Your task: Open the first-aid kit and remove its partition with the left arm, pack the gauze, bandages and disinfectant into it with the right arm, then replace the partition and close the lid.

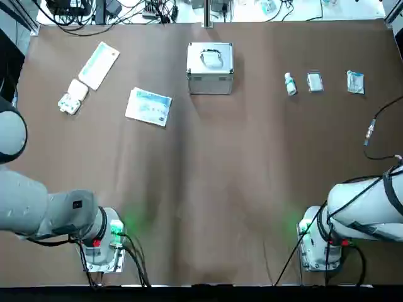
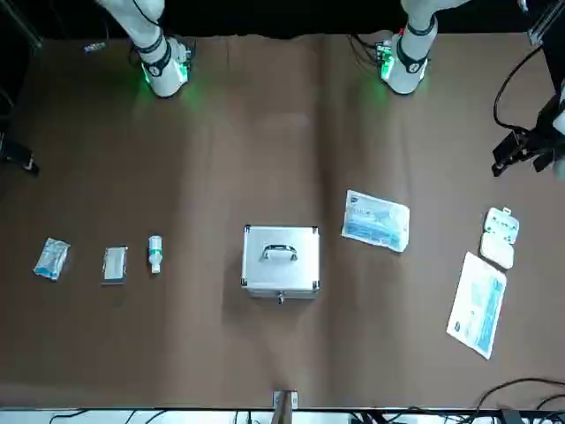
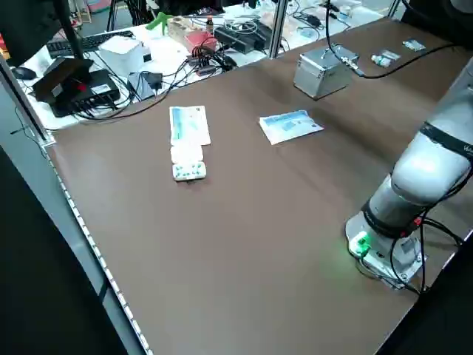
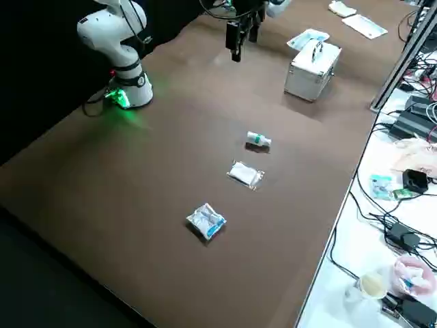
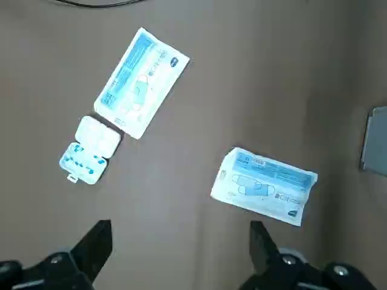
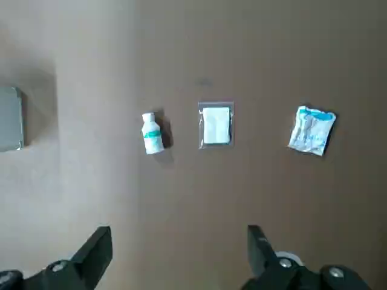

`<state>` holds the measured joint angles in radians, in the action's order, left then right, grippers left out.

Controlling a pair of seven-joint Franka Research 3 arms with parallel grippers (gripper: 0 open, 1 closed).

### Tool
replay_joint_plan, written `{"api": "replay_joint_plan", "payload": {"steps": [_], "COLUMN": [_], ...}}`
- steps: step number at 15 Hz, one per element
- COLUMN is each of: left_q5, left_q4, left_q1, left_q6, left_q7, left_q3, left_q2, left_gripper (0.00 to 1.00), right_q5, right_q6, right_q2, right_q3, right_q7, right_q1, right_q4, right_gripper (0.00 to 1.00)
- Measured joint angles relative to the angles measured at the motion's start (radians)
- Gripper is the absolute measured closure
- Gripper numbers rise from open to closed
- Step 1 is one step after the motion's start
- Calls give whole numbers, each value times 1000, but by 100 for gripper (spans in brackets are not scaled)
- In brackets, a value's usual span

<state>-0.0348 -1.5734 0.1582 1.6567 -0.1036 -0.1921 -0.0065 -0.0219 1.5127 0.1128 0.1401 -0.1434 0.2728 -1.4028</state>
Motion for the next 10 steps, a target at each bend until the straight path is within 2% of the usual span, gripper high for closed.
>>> {"api": "replay_joint_plan", "payload": {"steps": [8,10], "left_q5": [20,23], "left_q4": [18,19], "left_q1": [0,-4], "left_q6": [-13,-14], "left_q7": [-2,-87], "left_q3": [5,1], "left_q2": [32,60], "left_gripper": [0,0], "right_q5": [-1,-2], "right_q6": [56,60], "right_q2": [0,0], "right_q3": [9,10], "right_q7": [0,0], "right_q1": [-14,-25], "right_q4": [-36,-51], "right_gripper": [1,1]}}
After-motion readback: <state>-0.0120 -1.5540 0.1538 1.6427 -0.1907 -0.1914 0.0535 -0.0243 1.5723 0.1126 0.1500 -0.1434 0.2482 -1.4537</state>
